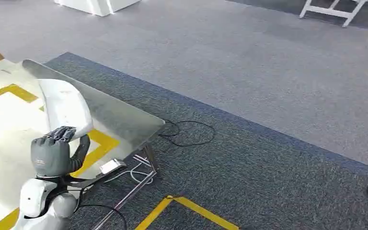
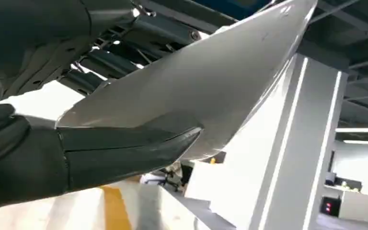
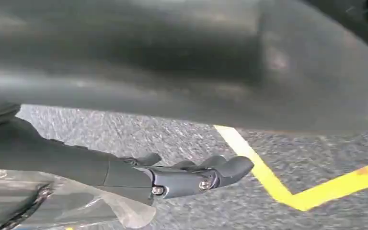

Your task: Take the parts from the cabinet and place them on the table.

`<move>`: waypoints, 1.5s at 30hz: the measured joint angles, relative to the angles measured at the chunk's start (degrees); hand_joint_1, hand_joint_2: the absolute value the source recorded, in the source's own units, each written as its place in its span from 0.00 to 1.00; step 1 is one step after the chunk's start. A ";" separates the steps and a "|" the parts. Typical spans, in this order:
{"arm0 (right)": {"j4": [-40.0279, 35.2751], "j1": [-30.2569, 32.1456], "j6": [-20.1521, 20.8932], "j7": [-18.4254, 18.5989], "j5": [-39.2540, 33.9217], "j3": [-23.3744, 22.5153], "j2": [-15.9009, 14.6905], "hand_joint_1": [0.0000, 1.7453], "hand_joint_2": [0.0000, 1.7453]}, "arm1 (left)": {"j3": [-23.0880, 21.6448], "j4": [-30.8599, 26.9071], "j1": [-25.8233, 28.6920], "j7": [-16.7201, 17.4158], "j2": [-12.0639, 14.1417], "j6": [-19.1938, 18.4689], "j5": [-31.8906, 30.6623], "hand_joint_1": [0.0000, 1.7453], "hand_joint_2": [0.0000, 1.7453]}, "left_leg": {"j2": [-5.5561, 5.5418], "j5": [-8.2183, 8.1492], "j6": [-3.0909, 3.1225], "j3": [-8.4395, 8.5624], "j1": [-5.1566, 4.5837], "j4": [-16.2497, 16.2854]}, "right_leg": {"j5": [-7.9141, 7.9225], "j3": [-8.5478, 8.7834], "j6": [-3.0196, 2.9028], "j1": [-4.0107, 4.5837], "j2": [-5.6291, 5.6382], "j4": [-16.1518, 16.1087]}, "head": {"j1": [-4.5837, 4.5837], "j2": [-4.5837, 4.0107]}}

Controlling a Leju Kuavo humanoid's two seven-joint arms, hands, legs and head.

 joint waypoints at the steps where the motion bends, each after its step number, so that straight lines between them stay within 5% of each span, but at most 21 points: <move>1: 0.00 -0.24 -0.02 -0.07 0.00 0.00 -0.02 0.00 0.00 | 0.00 -0.07 -0.17 0.00 -0.04 0.04 -0.02 1.00 1.00 | -1.50 0.46 0.60 0.75 0.87 -0.83 | -2.14 -1.24 0.58 -0.32 4.88 2.77 | 0.15 0.00; 2: 0.00 -0.20 -0.02 -0.04 0.00 0.00 0.00 0.00 0.00 | -0.02 -0.04 -0.36 0.00 -0.18 0.00 -0.02 1.00 1.00 | -2.41 0.52 0.74 0.71 0.99 -0.82 | -4.58 -3.84 0.70 -0.38 6.94 7.99 | 0.68 0.00; 4: 0.00 0.13 -0.04 0.00 -0.07 0.00 0.00 0.00 0.00 | -0.02 -0.04 -0.29 0.00 -0.18 0.00 -0.02 1.00 1.00 | -3.93 0.43 0.87 0.68 1.01 -0.81 | -7.59 -8.78 0.84 -0.36 7.95 16.76 | 0.68 0.00; 6: 0.00 0.25 -0.04 0.00 -0.09 0.00 0.00 0.00 0.00 | -0.02 0.02 -0.17 0.00 -0.18 0.00 -0.04 1.00 1.00 | -4.85 0.43 0.86 0.74 1.01 -0.79 | -7.37 -10.20 0.88 -0.36 8.05 18.61 | 0.70 0.00; 10: 0.00 0.13 -0.13 -0.07 -0.20 0.00 -0.02 0.00 0.00 | -0.02 0.04 -0.13 0.02 -0.15 0.00 -0.07 1.00 1.00 | -8.10 0.05 0.27 1.14 1.35 -0.36 | 2.48 -4.87 0.81 -0.68 10.31 4.19 | 0.72 0.00; 11: 0.00 0.12 -0.13 -0.07 -0.24 0.00 -0.02 0.00 0.00 | -0.02 0.04 -0.18 0.04 -0.15 0.00 -0.07 1.00 1.00 | -8.83 -0.28 -0.22 0.82 1.00 0.18 | 1.89 -3.73 0.86 -0.95 13.36 1.62 | 0.70 0.00; 15: 0.00 0.14 -0.13 -0.09 -0.26 0.02 -0.02 0.00 0.00 | -0.02 0.04 -0.17 0.07 -0.02 0.00 -0.13 1.00 1.00 | -11.38 0.15 -1.41 -0.15 1.54 0.35 | 1.65 -2.90 -0.32 -0.74 11.34 1.11 | 0.68 0.00; 16: 0.00 0.08 -0.11 -0.09 -0.24 0.00 0.02 0.00 0.00 | -0.02 0.02 -0.10 0.07 0.02 0.02 -0.13 1.00 1.00 | -10.93 -0.19 -1.57 -0.25 1.54 0.50 | 1.73 -2.69 -0.59 -1.21 10.53 0.86 | 0.70 0.00; 18: 0.04 0.04 -0.11 -0.15 -0.22 0.00 -0.07 0.00 0.00 | -0.02 0.00 -0.37 0.07 0.11 0.02 -0.11 1.00 1.00 | -5.36 -2.94 -2.36 -2.28 1.25 5.21 | 1.44 -2.30 -1.14 -0.99 9.36 0.85 | -0.11 0.00; 21: 0.04 0.36 -0.04 -0.13 -0.24 0.02 -0.07 0.00 0.00 | 0.00 0.02 -0.15 0.07 0.15 0.02 -0.11 1.00 1.00 | -3.57 -7.58 -2.70 -8.73 1.49 18.09 | 0.94 -1.92 -1.58 -0.64 6.72 0.88 | -0.09 0.00; 24: 0.04 0.19 -0.04 -0.13 -0.24 0.02 -0.07 0.00 0.00 | 0.00 0.00 -0.01 0.07 0.26 0.02 -0.11 1.00 1.00 | -3.14 -1.96 -1.86 -5.28 1.32 10.80 | 0.38 -1.16 -1.60 -0.20 4.53 0.87 | -0.09 0.00; 25: 0.04 0.12 -0.04 -0.13 -0.24 0.02 -0.04 0.00 0.00 | 0.00 0.00 -0.04 0.07 0.26 0.02 -0.11 1.00 1.00 | -1.56 0.80 -0.97 -2.21 0.88 4.88 | 0.09 -0.70 -1.57 0.00 3.81 0.85 | -0.07 0.00; 27: 0.02 0.10 -0.04 -0.18 -0.24 0.00 0.02 0.00 0.00 | 0.00 -0.07 -0.32 0.07 0.22 0.02 -0.13 1.00 1.00 | 2.48 -0.01 0.28 -0.17 -0.39 0.78 | -0.34 -0.63 -1.18 0.45 2.59 0.84 | -0.19 0.00; 31: 0.02 -0.03 -0.04 -0.15 -0.22 0.02 0.02 0.00 0.00 | 0.00 -0.15 -0.15 0.07 0.33 0.02 -0.13 1.00 1.00 | -0.66 0.49 0.83 0.17 0.22 -0.48 | -1.01 0.26 -0.16 0.52 0.43 0.22 | -0.13 0.00; 33: 0.02 -0.28 -0.07 -0.28 -0.22 0.02 0.02 0.00 0.00 | 0.02 -0.22 -0.38 0.07 0.26 0.07 -0.13 1.00 1.00 | -1.85 0.71 1.02 0.47 0.70 -0.90 | -3.51 -1.39 0.06 0.22 6.55 4.25 | 0.00 0.00; 36: 0.02 0.12 -0.02 -0.24 -0.24 0.02 0.02 0.00 0.00 | 0.02 -0.22 -0.33 0.07 0.07 0.02 -0.15 1.00 1.00 | -4.34 0.64 1.12 0.41 0.86 -0.87 | -8.58 -8.54 0.60 0.03 8.09 17.58 | 0.46 0.00; 38: 0.02 0.27 -0.02 -0.17 -0.26 0.02 0.02 0.00 0.00 | 0.04 -0.20 -0.26 0.07 0.07 0.02 -0.20 1.00 1.00 | -5.83 0.63 1.10 0.55 0.89 -0.85 | -6.74 -9.66 0.75 -0.02 8.10 17.85 | 0.44 0.00; 40: 0.02 0.18 -0.04 -0.15 -0.31 0.02 0.00 0.00 0.00 | 0.02 -0.20 -0.29 0.07 0.04 0.02 -0.22 1.00 1.00 | -7.80 0.37 0.70 0.85 1.08 -0.53 | 0.20 -6.00 0.81 -0.37 9.06 7.82 | 0.46 0.00; 41: 0.02 0.14 -0.04 -0.17 -0.31 0.02 0.00 0.00 0.00 | 0.02 -0.20 -0.35 0.07 0.02 0.02 -0.22 1.00 1.00 | -8.47 0.12 0.35 0.87 1.22 -0.15 | 2.55 -4.04 1.00 -0.78 11.14 2.75 | 0.50 0.00; 42: 0.02 0.11 -0.02 -0.17 -0.31 0.02 0.02 0.00 0.00 | 0.02 -0.18 -0.55 0.11 0.02 0.02 -0.26 1.00 1.00 | -9.20 -0.12 -0.05 0.36 0.88 0.45 | 1.35 -3.13 0.95 -0.99 13.65 1.20 | 0.48 0.00; 45: 0.02 0.18 -0.02 -0.11 -0.37 0.02 0.00 0.00 0.00 | 0.02 -0.17 -0.52 0.17 -0.02 0.00 -0.46 1.00 1.00 | -11.08 0.45 -0.99 -0.38 1.41 0.35 | 1.20 -2.70 -0.15 -0.58 11.96 1.27 | 0.41 0.00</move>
